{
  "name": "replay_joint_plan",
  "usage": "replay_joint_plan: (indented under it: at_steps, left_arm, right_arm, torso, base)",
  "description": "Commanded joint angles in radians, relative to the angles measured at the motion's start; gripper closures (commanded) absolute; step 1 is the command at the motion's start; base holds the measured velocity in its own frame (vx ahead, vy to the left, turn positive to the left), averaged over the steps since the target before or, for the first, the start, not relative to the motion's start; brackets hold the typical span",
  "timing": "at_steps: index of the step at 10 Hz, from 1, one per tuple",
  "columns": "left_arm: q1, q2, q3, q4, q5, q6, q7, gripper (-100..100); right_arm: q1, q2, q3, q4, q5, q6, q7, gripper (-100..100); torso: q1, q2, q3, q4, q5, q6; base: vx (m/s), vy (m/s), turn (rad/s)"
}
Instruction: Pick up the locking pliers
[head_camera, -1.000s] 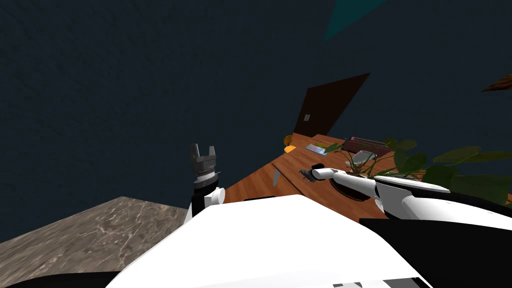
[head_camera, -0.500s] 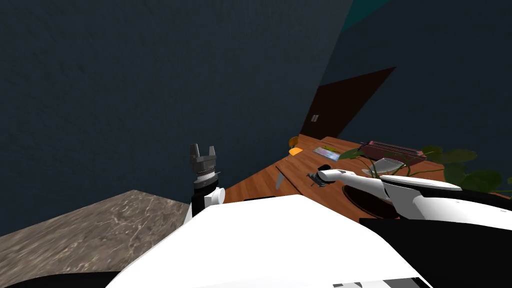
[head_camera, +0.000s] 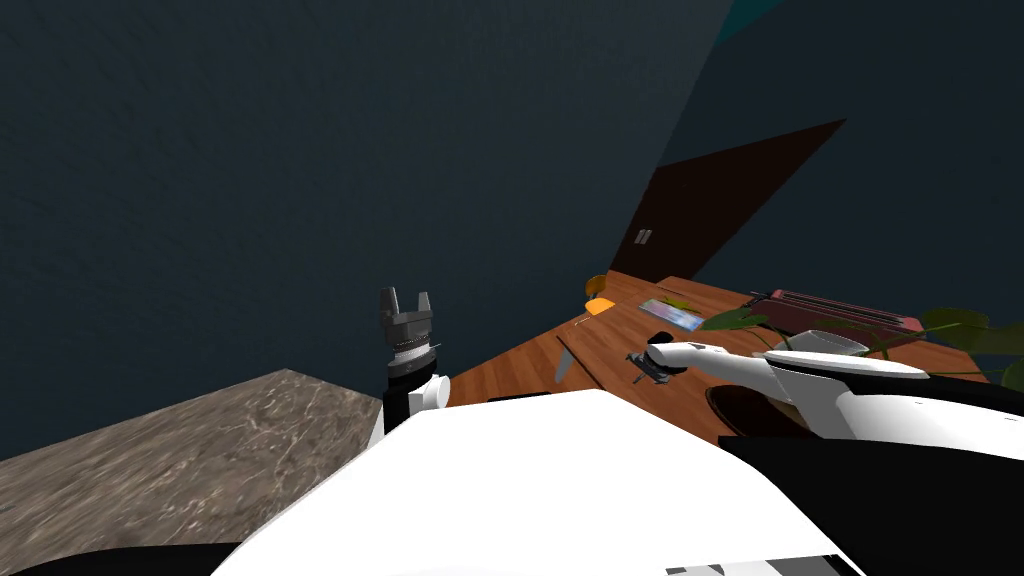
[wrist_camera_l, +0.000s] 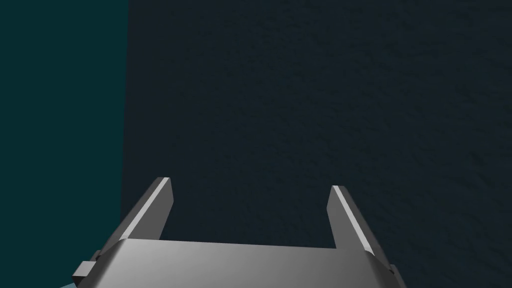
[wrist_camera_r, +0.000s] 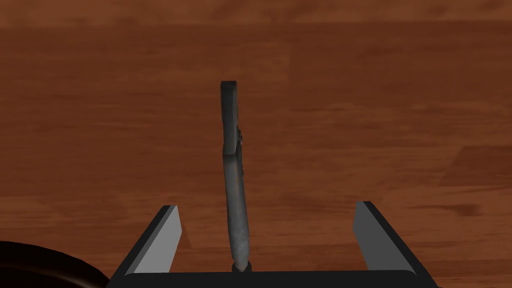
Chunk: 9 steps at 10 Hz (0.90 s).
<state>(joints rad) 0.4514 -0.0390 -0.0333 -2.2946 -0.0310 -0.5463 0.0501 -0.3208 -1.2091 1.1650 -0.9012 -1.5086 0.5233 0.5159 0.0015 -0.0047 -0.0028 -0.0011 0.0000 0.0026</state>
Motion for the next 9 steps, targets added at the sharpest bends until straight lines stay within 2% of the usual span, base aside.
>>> replay_joint_plan:
  at_steps: [1,2,4,5,6,7,9]
  left_arm:
    - [0.000,0.000,0.000,0.000,0.000,0.000,0.000,0]
    - [0.000,0.000,0.000,0.000,0.000,0.000,0.000,0]
    - [0.000,0.000,0.000,0.000,0.000,0.000,0.000,0]
    - [0.000,0.000,0.000,0.000,0.000,0.000,0.000,0]
    - [0.000,0.000,0.000,0.000,0.000,0.000,0.000,0]
    - [0.000,0.000,0.000,0.000,0.000,0.000,0.000,0]
    - [0.000,0.000,0.000,0.000,0.000,0.000,0.000,0]
  right_arm:
    - [0.002,-0.011,0.029,0.026,-0.038,0.020,0.010,-100]
    - [0.002,-0.011,0.029,0.026,-0.038,0.020,0.010,-100]
    - [0.008,-0.017,0.059,0.044,-0.066,0.037,0.011,-100]
    - [0.006,-0.016,0.047,0.042,-0.063,0.033,0.015,-100]
    - [0.006,-0.015,0.048,0.046,-0.066,0.036,0.021,0]
    - [0.019,0.016,0.027,0.063,-0.034,0.028,0.009,-100]
    - [0.029,0.038,0.011,0.076,-0.010,0.023,0.001,-100]
  torso:
    - [0.000,0.000,0.000,0.000,0.000,0.000]
    - [0.000,-0.001,0.000,0.000,0.000,0.000]
    - [0.000,0.000,0.000,0.000,0.000,0.000]
    - [0.000,0.000,0.000,0.000,0.000,0.000]
    - [0.000,0.001,0.000,0.000,0.000,0.000]
    - [0.000,0.002,0.001,0.000,0.000,0.000]
    - [-0.002,0.001,0.001,0.000,-0.001,0.001]
  base:
    - [0.047,0.000,0.165]
    - [0.041,-0.007,0.039]
    - [0.029,-0.006,0.058]
    - [0.011,-0.004,0.013]
    - [0.000,0.000,0.000]
    - [0.011,-0.033,-0.012]
    - [0.009,-0.042,-0.005]
